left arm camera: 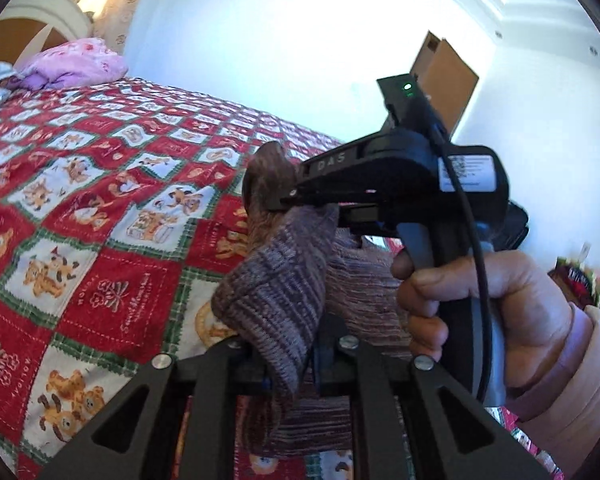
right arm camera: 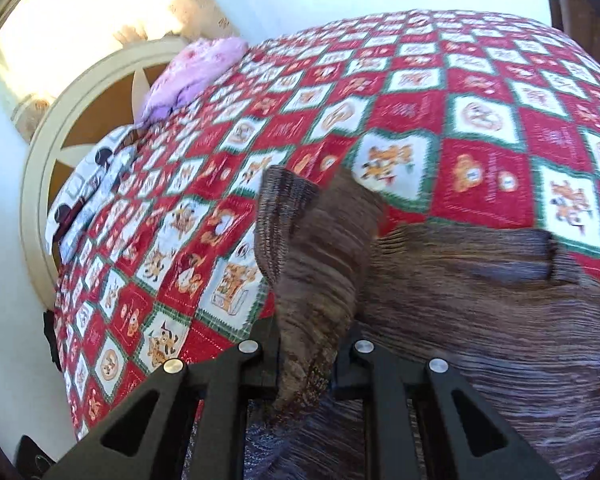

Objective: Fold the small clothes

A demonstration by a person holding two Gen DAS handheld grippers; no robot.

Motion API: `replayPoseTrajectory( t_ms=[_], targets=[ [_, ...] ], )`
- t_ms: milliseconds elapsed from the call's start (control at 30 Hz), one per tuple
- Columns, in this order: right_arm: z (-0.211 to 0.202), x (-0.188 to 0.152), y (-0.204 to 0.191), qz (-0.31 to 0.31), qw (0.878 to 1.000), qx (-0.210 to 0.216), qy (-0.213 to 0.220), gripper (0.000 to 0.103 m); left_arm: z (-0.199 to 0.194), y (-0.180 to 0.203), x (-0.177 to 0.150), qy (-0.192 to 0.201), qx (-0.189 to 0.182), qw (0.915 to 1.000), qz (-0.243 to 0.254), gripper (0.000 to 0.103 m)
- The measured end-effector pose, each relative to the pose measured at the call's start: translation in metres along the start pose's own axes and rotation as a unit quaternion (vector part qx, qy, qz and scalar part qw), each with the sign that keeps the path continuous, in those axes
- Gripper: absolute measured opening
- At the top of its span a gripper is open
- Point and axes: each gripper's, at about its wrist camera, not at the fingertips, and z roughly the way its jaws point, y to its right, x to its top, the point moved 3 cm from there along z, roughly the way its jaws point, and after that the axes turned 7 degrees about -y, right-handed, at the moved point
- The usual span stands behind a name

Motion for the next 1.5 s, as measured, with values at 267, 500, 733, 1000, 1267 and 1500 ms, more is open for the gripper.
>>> replayPoseTrajectory(
  t_ms=[267,500,733,1000,1267,1500],
  targets=[
    [-0.041,-0.009,0.030,-0.001,0.999,0.001,0.035,0.015,0.002,0.030,0.003,-0.036,0.000,0.9990,0.028,0.014],
    [-0.074,-0.015,0.053,0.009,0.998,0.002,0.062,0.015,0.001,0.062,0.003,-0.036,-0.011,0.9972,0.065,0.014],
    [-0.096,-0.030,0.088,0.025,0.997,-0.012,0.071,0.015,0.014,0.090,-0.008,-0.051,-0.037,0.9946,0.082,0.014],
    [-0.125,-0.047,0.136,0.050,0.994,-0.007,0.097,0.014,0.028,0.137,-0.017,-0.062,-0.054,0.9885,0.127,0.014],
    [-0.144,-0.060,0.184,0.060,0.993,-0.021,0.097,0.013,0.060,0.177,-0.029,-0.077,-0.048,0.9821,0.165,0.014],
    [-0.124,-0.078,0.221,0.076,0.994,-0.032,0.078,0.014,0.088,0.181,-0.050,-0.115,-0.021,0.9786,0.169,0.014]
  ],
)
